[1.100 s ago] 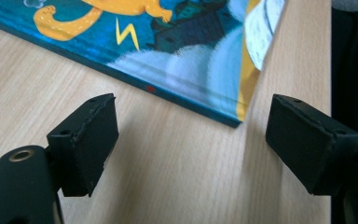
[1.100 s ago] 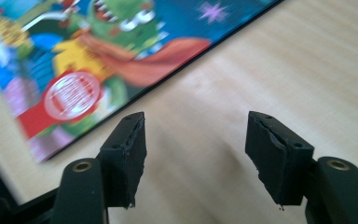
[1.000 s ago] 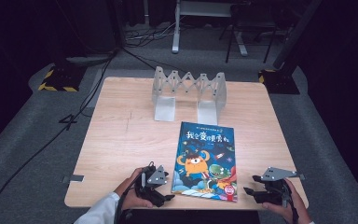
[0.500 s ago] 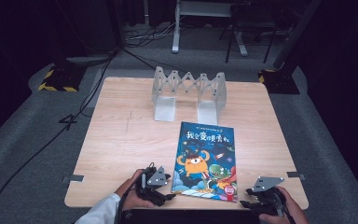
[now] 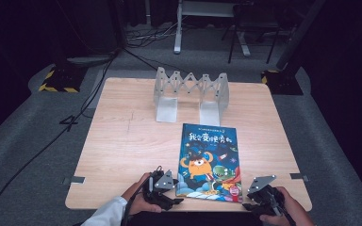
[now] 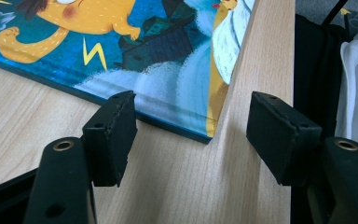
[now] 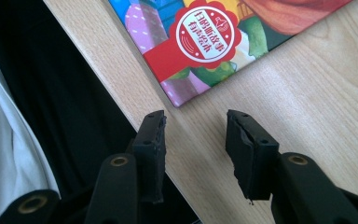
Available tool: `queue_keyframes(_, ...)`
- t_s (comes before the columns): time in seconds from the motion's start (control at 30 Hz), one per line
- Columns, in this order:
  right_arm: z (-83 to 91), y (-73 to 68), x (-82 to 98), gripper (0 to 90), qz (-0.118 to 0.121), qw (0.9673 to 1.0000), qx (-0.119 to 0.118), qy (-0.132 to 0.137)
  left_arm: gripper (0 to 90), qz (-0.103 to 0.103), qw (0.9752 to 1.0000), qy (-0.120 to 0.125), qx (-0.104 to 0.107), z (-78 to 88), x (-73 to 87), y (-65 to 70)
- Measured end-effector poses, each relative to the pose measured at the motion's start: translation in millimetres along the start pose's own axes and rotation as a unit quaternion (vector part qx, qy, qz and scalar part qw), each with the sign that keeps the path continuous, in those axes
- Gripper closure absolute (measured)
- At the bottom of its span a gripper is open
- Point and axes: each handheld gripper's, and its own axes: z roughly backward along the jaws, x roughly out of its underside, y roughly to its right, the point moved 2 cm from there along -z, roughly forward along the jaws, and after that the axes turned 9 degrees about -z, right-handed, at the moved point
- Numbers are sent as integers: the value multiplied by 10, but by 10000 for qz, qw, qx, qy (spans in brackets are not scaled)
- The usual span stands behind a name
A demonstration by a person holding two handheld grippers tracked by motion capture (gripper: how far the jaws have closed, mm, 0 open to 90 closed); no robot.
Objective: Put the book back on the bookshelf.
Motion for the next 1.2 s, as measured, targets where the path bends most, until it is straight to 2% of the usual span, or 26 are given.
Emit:
queue_keyframes(0.1, 5, 7, -33, 601, -37, 9997, 36, -218, 336, -3, 10000, 29, 25, 3, 2, -14)
queue_keyframes(0.17, 5, 0, -58, 627, 4, 9993, 39, -366, 322, 132, 9998, 0, -139, 6, 11, -40)
queue_keyframes(0.2, -1, -10, -89, 656, 27, 9989, 54, -456, 286, 137, 9993, -126, -315, 31, 35, -95)
queue_keyframes(0.33, -11, -18, -130, 704, 81, 9985, 41, -535, 294, 232, 9994, -91, -251, 63, 65, -125)
queue_keyframes(0.43, -21, -24, -146, 742, 58, 9988, -75, -474, 297, 197, 9995, -60, -252, 54, 66, -118)
queue_keyframes(0.47, -23, -32, -148, 756, 55, 9989, -101, -449, 303, 166, 9996, -77, -230, 52, 58, -126)
queue_keyframes(0.57, -27, -43, -158, 759, 55, 9989, -123, -454, 317, 283, 9995, -50, -146, 26, 24, -130)
queue_keyframes(0.63, -25, -27, -159, 793, 11, 9986, -186, -488, 334, 277, 9996, -19, -80, -3, -12, -118)
queue_keyframes(0.67, -22, -17, -155, 830, 15, 9982, -240, -558, 351, 276, 9996, 4, -79, -18, -27, -112)
queue_keyframes(0.73, -18, -10, -155, 838, 51, 9972, -281, -687, 358, 258, 9996, -11, -85, -43, -58, -94)
queue_keyframes(0.87, -30, -24, -217, 842, 106, 9951, -206, -957, 365, 419, 9991, 91, 14, -35, -43, -123)
queue_keyframes(0.97, -49, -4, -277, 833, 134, 9933, -184, -1136, 366, 404, 9992, 74, -17, -40, -50, -108)
queue_keyframes(1.03, -48, -6, -284, 831, 158, 9929, -153, -1167, 365, 373, 9993, 45, -91, -47, -56, -85)
queue_keyframes(1.1, -48, -24, -285, 829, 167, 9930, -89, -1164, 364, 390, 9992, 61, -65, -45, -53, -87)
queue_keyframes(1.2, -41, -5, -251, 826, 129, 9951, -146, -968, 365, 401, 9992, 40, -58, -41, -51, -90)
